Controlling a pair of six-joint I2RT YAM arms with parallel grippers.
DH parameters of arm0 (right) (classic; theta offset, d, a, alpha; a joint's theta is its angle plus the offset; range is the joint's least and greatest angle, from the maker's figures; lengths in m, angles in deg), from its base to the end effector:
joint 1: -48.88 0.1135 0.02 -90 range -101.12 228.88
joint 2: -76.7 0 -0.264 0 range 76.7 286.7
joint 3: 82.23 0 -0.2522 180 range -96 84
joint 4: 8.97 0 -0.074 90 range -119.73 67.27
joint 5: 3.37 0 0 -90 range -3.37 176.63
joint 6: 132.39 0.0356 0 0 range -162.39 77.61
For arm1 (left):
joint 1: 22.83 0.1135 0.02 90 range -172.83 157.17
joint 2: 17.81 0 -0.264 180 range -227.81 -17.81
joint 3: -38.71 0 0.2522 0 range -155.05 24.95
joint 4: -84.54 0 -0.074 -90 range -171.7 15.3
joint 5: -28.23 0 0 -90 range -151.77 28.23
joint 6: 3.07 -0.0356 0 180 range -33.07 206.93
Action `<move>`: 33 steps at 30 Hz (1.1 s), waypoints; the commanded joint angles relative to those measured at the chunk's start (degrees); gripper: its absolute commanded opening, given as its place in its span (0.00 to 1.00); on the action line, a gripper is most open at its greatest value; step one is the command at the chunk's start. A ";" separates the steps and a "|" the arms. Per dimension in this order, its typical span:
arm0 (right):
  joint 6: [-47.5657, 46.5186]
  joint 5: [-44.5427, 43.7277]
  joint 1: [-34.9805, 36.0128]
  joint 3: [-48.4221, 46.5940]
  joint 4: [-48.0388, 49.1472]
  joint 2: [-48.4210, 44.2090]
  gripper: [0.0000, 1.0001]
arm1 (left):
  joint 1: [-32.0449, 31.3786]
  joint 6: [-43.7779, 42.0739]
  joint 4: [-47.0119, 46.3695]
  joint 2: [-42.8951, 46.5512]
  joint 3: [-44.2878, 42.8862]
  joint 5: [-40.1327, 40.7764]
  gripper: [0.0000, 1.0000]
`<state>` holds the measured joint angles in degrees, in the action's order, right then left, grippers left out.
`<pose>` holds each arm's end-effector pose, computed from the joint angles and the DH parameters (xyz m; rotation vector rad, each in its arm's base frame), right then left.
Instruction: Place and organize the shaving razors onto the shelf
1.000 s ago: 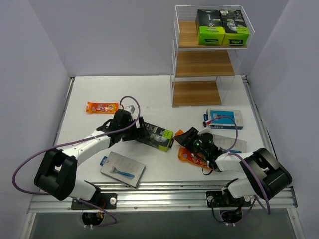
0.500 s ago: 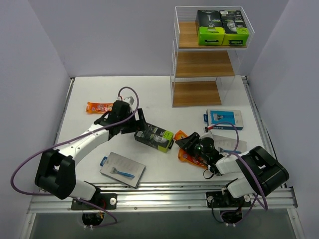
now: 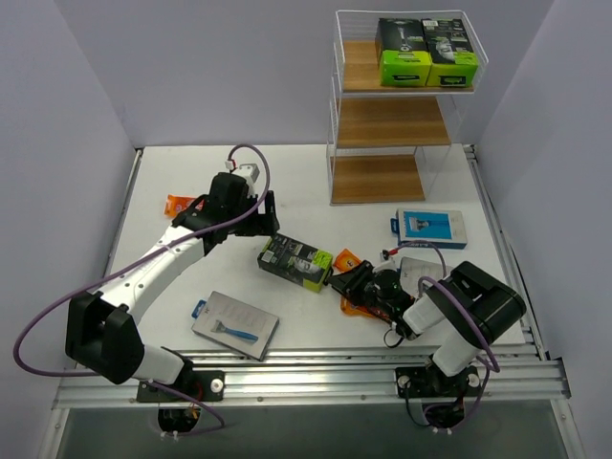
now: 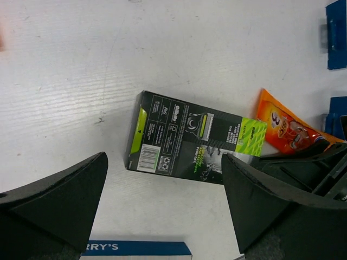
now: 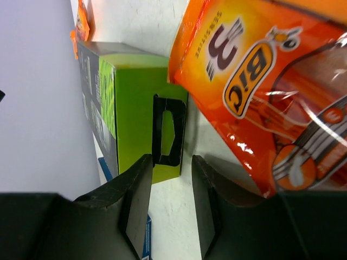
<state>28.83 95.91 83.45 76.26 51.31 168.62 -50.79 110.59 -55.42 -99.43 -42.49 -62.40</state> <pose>0.1786 0.1300 0.1206 0.4980 1.9341 1.4280 0.2799 -0.1490 0.3017 0.0931 2.3222 -0.4784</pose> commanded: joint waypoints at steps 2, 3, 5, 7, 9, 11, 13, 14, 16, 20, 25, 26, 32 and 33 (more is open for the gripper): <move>1.90 -3.56 2.87 -1.66 3.04 1.59 0.31 | -0.60 -4.58 0.79 1.20 -0.24 3.26 0.95; 2.86 -4.61 3.05 -1.48 3.21 2.12 0.32 | -0.69 -5.20 0.87 1.29 -0.06 3.35 0.95; 3.57 -5.49 3.31 -0.60 4.44 2.74 0.32 | -1.12 -5.55 1.40 1.29 -0.23 3.43 0.95; 4.27 -6.37 3.31 -0.16 5.23 3.62 0.32 | -1.83 -5.99 1.75 1.38 -0.50 3.87 0.95; 4.80 -6.90 3.31 0.01 6.28 4.75 0.33 | -2.53 -6.08 1.75 1.56 -0.50 3.61 0.95; 5.68 -7.61 3.58 0.10 8.38 5.72 0.33 | -2.97 -6.26 1.75 1.56 -0.50 3.52 0.95; 6.82 -8.22 3.75 0.19 9.98 7.30 0.32 | -3.15 -6.35 1.93 1.38 -0.59 3.44 0.95; 7.26 -8.75 3.84 0.28 11.55 7.92 0.32 | -3.23 -6.35 1.93 1.29 -0.59 3.35 0.95; 7.79 -9.01 3.84 0.63 13.14 9.41 0.32 | -3.32 -6.35 1.84 1.21 -0.67 3.00 0.95; 8.67 -9.01 3.84 0.63 16.22 11.44 0.31 | -3.59 -6.26 1.84 1.03 -0.59 2.73 0.95; 9.20 -9.01 3.84 0.19 18.59 13.46 0.30 | -3.94 -6.35 1.84 0.85 -0.59 2.73 0.95; 9.20 -9.01 3.84 -0.07 19.21 13.81 0.29 | -4.03 -6.35 1.84 0.85 -0.59 2.73 0.95; 9.29 -9.01 3.58 -0.95 21.58 15.40 0.22 | -4.29 -6.43 1.84 0.41 -0.59 2.82 0.95; 9.29 -9.01 3.49 -1.04 21.50 15.22 0.21 | -4.38 -6.43 1.84 0.41 -0.59 2.82 0.95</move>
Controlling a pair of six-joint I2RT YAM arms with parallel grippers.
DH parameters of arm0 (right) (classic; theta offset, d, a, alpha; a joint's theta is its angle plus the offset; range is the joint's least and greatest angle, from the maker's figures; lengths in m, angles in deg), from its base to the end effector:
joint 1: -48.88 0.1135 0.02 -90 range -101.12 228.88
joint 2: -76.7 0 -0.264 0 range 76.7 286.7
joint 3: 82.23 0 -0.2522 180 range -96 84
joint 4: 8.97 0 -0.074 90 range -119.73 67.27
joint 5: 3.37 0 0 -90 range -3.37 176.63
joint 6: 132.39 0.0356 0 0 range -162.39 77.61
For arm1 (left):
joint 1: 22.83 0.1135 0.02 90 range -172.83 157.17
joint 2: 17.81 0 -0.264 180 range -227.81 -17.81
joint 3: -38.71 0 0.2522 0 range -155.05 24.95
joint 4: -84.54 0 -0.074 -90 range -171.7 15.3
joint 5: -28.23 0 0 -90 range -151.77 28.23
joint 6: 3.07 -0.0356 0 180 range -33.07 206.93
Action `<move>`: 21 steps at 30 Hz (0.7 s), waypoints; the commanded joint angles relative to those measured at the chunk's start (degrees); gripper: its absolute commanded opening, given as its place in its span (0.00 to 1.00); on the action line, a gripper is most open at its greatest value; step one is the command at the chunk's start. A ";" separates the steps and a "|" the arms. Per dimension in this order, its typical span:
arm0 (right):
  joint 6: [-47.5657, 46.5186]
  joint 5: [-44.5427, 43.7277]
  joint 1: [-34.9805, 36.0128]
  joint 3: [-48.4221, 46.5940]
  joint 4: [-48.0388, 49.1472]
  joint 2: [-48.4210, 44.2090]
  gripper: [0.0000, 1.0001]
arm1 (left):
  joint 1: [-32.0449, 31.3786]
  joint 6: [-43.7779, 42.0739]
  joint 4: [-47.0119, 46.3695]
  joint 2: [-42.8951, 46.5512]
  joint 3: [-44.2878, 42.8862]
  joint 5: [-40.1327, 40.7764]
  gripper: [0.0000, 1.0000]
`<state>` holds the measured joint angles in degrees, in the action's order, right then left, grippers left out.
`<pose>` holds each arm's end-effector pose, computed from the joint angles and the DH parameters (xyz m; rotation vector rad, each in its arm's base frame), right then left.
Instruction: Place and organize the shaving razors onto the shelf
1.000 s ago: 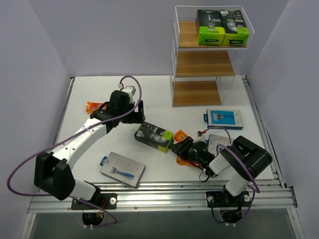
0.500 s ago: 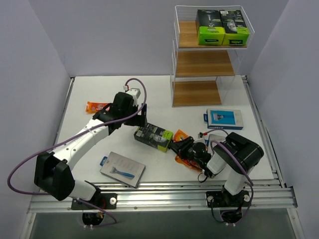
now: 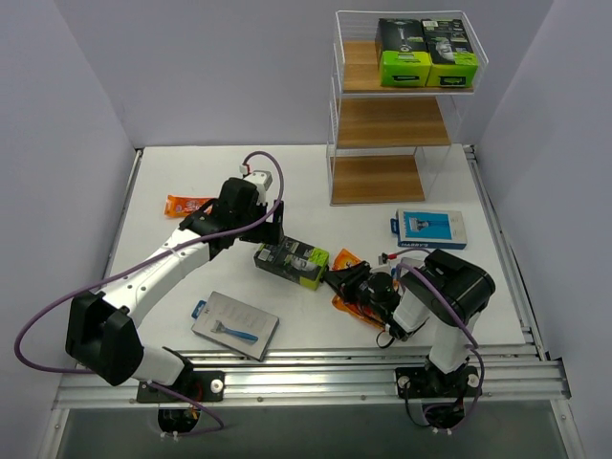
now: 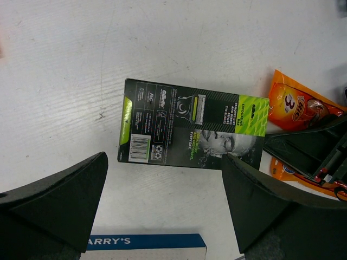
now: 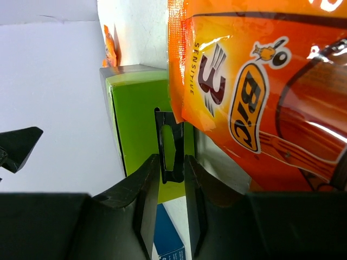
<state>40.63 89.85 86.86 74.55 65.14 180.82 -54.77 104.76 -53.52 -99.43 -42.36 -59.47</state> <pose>0.1825 0.1450 0.1075 0.7111 1.8439 1.5543 0.2677 -0.1652 0.2982 0.2674 2.3292 -0.3915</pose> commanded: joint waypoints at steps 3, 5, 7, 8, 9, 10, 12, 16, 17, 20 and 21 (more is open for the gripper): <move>-3.13 -2.96 -0.10 -0.04 6.35 1.89 0.14 | -0.49 -0.68 0.03 0.15 -0.89 -0.20 0.95; -3.74 -2.96 -0.10 -0.48 4.51 1.09 0.12 | -0.58 -0.69 0.03 0.24 -0.81 -0.20 0.95; -4.10 -2.96 -0.18 -1.09 3.19 -0.31 0.09 | -0.66 -0.69 0.03 0.24 -0.81 -0.20 0.95; -4.45 -2.96 -0.10 -1.27 1.87 -1.27 0.08 | -0.66 -0.69 0.03 0.24 -0.81 -0.20 0.95; -4.54 -2.96 -0.10 -1.53 1.25 -1.81 0.06 | -0.75 -0.69 0.03 0.24 -0.81 -0.20 0.95; -4.71 -2.96 -0.10 -1.62 0.72 -2.25 0.05 | -0.75 -0.69 0.12 0.24 -0.81 -0.20 0.95; -5.15 -2.96 -0.10 -1.88 -1.38 -4.00 0.03 | -0.84 -0.69 0.03 0.24 -0.89 -0.20 0.95; -5.94 -2.96 0.17 -2.06 -4.90 -6.29 0.04 | -0.93 -0.77 0.03 0.15 -0.89 -0.20 0.95; -6.03 -2.96 0.17 -1.97 -5.78 -6.55 0.07 | -1.01 -0.69 0.12 0.15 -0.89 -0.20 0.95; -5.86 -2.96 0.26 -2.06 -7.88 -7.35 0.22 | -1.10 -0.77 0.12 0.06 -0.89 -0.20 0.95; -5.86 -2.96 0.26 -2.06 -8.33 -7.35 0.23 | -1.10 -0.77 0.12 -0.02 -0.98 -0.20 0.95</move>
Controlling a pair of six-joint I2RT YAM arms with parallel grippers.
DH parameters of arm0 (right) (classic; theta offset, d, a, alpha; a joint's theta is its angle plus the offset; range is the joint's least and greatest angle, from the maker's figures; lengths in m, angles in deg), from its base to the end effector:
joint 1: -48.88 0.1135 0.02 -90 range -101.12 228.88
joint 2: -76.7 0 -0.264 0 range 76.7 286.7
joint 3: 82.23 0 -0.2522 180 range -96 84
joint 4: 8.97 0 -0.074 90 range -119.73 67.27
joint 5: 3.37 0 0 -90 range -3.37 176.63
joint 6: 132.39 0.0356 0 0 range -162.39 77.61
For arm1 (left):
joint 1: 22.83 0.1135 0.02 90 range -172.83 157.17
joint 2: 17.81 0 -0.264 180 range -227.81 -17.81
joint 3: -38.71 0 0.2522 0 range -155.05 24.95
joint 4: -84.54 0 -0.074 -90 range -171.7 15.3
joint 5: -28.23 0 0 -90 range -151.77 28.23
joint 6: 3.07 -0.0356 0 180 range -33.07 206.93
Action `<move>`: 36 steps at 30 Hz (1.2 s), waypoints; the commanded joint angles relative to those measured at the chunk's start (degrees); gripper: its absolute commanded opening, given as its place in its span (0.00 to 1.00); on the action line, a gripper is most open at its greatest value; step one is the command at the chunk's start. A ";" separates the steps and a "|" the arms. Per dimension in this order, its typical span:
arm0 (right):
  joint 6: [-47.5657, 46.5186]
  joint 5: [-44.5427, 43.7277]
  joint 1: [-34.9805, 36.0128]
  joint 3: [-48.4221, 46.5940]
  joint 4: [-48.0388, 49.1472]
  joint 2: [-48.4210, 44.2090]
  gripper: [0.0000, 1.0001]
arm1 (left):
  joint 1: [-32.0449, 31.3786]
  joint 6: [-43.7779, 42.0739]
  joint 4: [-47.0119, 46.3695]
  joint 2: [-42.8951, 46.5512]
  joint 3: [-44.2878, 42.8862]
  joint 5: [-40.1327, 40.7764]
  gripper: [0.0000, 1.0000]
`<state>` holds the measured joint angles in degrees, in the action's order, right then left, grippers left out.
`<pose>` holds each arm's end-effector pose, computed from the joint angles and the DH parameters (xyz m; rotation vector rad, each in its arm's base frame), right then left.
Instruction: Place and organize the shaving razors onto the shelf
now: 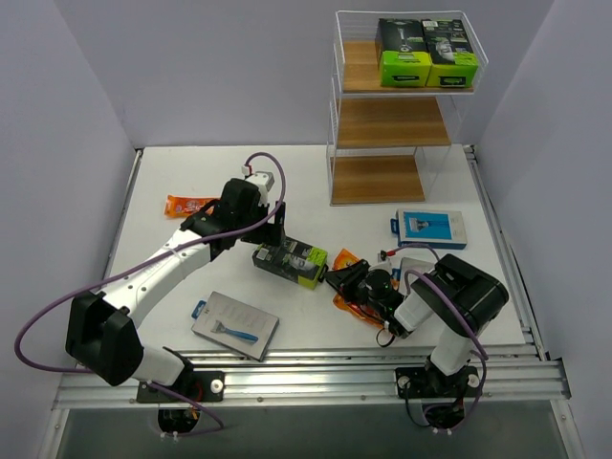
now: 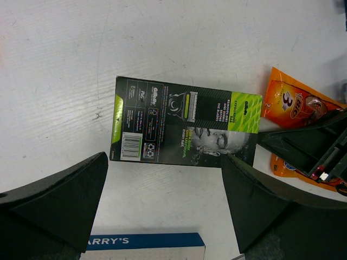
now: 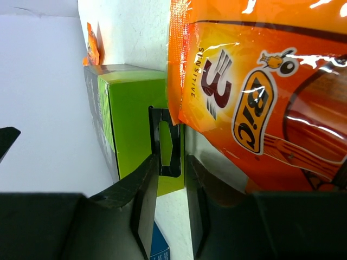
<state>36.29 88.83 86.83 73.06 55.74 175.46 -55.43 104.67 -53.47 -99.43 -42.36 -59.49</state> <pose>0.1865 0.1472 0.1141 0.6641 1.8826 1.4621 0.2657 -0.1682 0.2982 0.2830 2.3291 -0.3964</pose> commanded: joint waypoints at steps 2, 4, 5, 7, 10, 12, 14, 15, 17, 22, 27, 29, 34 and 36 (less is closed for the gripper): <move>-1.42 -1.93 0.28 -0.49 0.89 -1.82 0.25 | -0.45 -0.69 0.25 -0.20 -1.07 -0.17 0.95; -1.16 -1.93 0.37 -0.40 0.89 -1.47 0.27 | -0.36 -0.69 0.25 -0.38 -1.16 -0.17 0.95; -0.98 -1.93 0.37 -0.40 1.32 -0.94 0.27 | -0.36 -0.69 0.25 -0.46 -1.16 -0.17 0.95; -0.80 -1.93 0.37 -0.49 1.94 -0.50 0.27 | -0.45 -0.77 0.25 -0.55 -1.16 -0.26 0.95; -0.36 -1.93 0.28 -0.84 2.56 0.47 0.27 | -0.54 -0.77 0.34 -0.64 -1.16 -0.17 0.95; -0.10 -1.93 0.37 -0.92 2.65 0.91 0.27 | -0.54 -0.77 0.34 -0.73 -1.16 -0.17 0.95; 0.08 -1.93 0.28 -1.01 2.56 1.00 0.27 | -0.62 -0.77 0.34 -0.82 -1.16 -0.17 0.95; 0.08 -1.93 0.28 -1.19 2.47 1.08 0.27 | -0.62 -0.77 0.34 -0.90 -1.16 -0.17 0.95; 0.08 -1.93 0.10 -1.28 2.47 1.43 0.26 | -0.62 -0.86 0.34 -0.90 -1.25 -0.17 0.95; 0.08 -1.93 -0.07 -1.89 1.86 1.70 0.26 | -0.89 -0.86 0.42 -1.17 -1.33 -0.35 0.95; 0.08 -3.50 -0.34 -2.51 1.33 1.96 0.25 | -0.97 -0.86 0.51 -1.17 -1.33 -0.44 0.95; 0.08 -3.60 -0.43 -2.51 1.42 2.05 0.25 | -1.06 -0.86 0.51 -1.17 -1.42 -0.53 0.95; -0.01 -3.60 -0.86 -2.95 1.42 2.22 0.22 | -1.24 -0.86 0.51 -1.34 -1.42 -0.88 0.95; -0.10 -3.34 -0.95 -3.56 1.42 2.58 0.22 | -1.41 -0.86 0.60 -1.43 -1.42 -0.96 0.95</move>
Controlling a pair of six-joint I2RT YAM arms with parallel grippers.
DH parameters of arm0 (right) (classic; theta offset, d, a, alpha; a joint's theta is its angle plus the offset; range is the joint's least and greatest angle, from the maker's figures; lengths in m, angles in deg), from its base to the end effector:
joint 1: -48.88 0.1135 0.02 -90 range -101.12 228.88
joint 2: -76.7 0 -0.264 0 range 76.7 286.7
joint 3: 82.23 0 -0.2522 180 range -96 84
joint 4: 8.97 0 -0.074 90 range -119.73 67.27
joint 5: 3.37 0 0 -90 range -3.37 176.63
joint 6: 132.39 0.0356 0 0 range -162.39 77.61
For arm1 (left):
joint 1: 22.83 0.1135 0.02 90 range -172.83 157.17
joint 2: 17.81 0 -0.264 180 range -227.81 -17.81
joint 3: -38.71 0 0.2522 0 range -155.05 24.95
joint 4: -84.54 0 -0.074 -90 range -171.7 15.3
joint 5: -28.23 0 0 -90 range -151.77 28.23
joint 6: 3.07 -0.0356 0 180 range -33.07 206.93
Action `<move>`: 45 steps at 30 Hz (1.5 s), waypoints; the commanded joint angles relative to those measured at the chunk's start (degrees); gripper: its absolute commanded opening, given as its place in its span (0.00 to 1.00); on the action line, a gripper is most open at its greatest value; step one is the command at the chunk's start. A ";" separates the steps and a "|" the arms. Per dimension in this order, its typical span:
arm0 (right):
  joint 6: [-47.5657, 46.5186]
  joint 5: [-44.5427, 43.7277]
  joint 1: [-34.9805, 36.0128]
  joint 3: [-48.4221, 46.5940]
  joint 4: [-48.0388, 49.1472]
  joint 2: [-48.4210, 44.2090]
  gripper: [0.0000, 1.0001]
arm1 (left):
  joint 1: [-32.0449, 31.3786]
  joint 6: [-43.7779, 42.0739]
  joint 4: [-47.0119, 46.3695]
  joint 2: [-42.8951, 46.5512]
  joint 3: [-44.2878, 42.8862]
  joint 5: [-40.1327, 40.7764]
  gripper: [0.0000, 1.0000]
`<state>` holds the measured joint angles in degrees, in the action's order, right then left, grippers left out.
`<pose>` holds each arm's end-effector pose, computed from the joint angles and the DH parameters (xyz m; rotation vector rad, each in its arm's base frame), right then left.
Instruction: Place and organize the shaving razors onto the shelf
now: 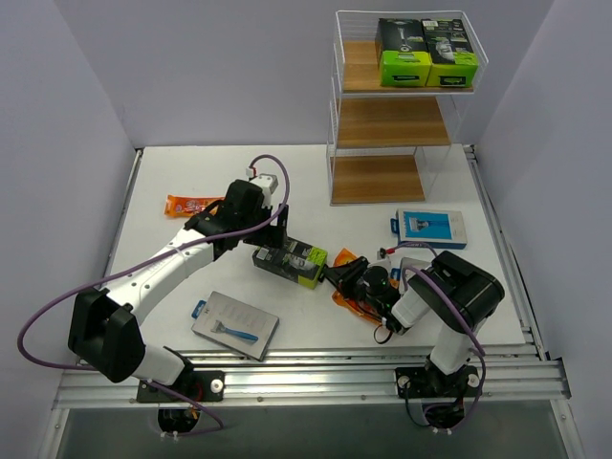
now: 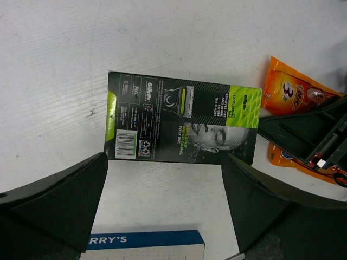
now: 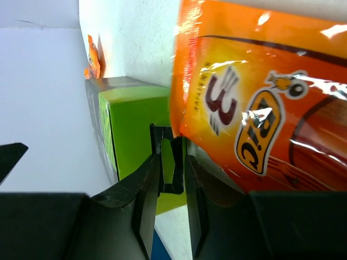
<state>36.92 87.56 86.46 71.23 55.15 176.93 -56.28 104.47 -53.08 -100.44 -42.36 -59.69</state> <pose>0.1944 0.1504 0.1130 0.6977 1.8688 1.4456 0.2653 -0.1737 0.2924 0.3101 2.3515 -0.3951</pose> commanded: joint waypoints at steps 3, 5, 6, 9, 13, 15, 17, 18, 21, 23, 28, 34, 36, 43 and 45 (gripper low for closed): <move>-0.82 -1.63 -0.58 -2.86 2.27 2.16 0.22 | -0.74 -0.67 0.21 -0.43 -1.42 -0.68 0.95; -0.65 -1.46 -0.58 -3.04 2.79 2.96 0.21 | -0.83 -0.67 0.29 -0.51 -1.51 -0.68 0.95; -0.38 -1.46 -0.58 -3.04 3.67 3.13 0.21 | -0.83 -0.67 0.29 -0.51 -1.51 -0.68 0.95; 0.41 -1.46 -0.58 -2.43 5.69 3.57 0.20 | -0.83 -0.67 0.21 -0.69 -1.60 -0.77 0.95; 0.50 -1.98 -0.58 -1.90 6.31 3.14 0.08 | -0.83 -0.67 0.38 -0.87 -1.77 -1.29 0.95; 0.32 -1.98 -0.58 -1.64 7.10 2.87 0.00 | -0.91 -0.67 0.38 -0.95 -1.77 -1.30 0.95; 0.23 -1.81 -0.49 -1.99 7.02 2.43 0.00 | -0.91 -0.67 0.38 -0.78 -1.77 -1.21 0.95; 0.15 -1.81 -0.49 -2.08 6.58 2.08 0.00 | -0.83 -0.67 0.47 -0.69 -1.77 -1.21 0.95; -0.12 -1.81 -0.41 -2.34 5.53 0.94 0.00 | -0.91 -0.67 0.47 -0.52 -1.69 -1.03 0.95; -0.55 -1.98 -0.32 -2.34 4.73 -0.46 0.00 | -0.91 -0.67 0.47 -0.43 -1.69 -1.03 0.95; -1.96 -3.30 0.03 -2.78 -0.97 -5.99 0.00 | -0.91 -0.75 0.47 -0.25 -1.77 -1.12 0.95; -5.65 -4.00 0.56 -5.76 -11.60 -15.12 0.00 | -0.91 -0.93 0.56 0.71 -1.86 -0.51 0.95; -7.14 -4.44 1.00 -7.08 -17.20 -17.60 0.00 | -0.91 -1.10 0.56 1.42 -1.77 -0.24 0.95; -11.72 -4.36 1.26 -12.62 -32.87 -25.60 0.00 | -0.91 -1.54 0.73 2.83 -1.69 1.16 0.95; -10.41 -4.44 1.18 -11.14 -33.68 -26.83 0.01 | -0.91 -1.54 0.65 2.91 -1.60 1.16 0.95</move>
<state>27.85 84.85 87.23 60.41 28.64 152.51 -56.91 104.03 -52.14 -99.56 -42.36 -59.29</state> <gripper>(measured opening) 0.002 0.947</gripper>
